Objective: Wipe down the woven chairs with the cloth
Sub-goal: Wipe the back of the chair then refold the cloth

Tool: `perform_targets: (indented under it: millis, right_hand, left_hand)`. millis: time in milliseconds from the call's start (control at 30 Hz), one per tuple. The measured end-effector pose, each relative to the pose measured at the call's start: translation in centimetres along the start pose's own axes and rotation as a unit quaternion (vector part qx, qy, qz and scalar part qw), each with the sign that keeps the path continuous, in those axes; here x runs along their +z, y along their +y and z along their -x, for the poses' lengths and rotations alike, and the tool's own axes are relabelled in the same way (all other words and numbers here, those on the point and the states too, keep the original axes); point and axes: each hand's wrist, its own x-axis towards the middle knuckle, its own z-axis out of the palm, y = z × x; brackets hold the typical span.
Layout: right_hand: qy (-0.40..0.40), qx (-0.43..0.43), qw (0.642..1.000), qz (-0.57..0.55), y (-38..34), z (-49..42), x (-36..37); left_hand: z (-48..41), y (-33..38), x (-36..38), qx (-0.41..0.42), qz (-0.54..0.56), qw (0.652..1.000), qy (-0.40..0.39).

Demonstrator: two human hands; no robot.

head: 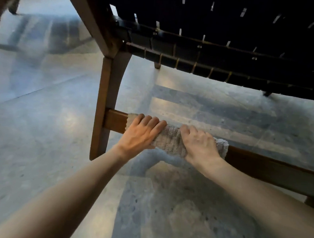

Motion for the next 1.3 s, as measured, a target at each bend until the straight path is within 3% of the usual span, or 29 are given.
perform_targets:
  millis: [333,600,833,1000,1167,1300]
  right_hand:
    - [-0.003,-0.060,0.998,-0.031,-8.4,-6.1,-2.1]
    - [0.081,-0.087,0.992,-0.051,-5.3,-4.2,-0.1]
    - [0.047,-0.037,0.996,-0.072,4.7,2.7,1.7]
    - [-0.008,0.024,0.999,-0.026,13.2,9.0,3.3]
    - [0.006,0.098,0.995,0.025,18.2,13.3,4.7]
    - [0.036,0.145,0.988,0.038,18.9,15.5,6.2]
  left_hand:
    - [3.8,-6.6,-1.7,-0.052,-0.066,0.995,-0.061]
    - [3.2,-3.8,-2.1,-0.148,-0.049,0.981,-0.117]
    - [-2.6,5.7,-2.0,-0.074,-0.018,0.984,-0.163]
    - [-7.0,13.6,-2.4,0.044,-0.021,0.998,-0.034]
    - [-11.2,20.4,-3.0,0.109,-0.027,0.987,-0.111]
    - [-12.7,22.6,-2.9,0.127,-0.004,0.984,-0.126]
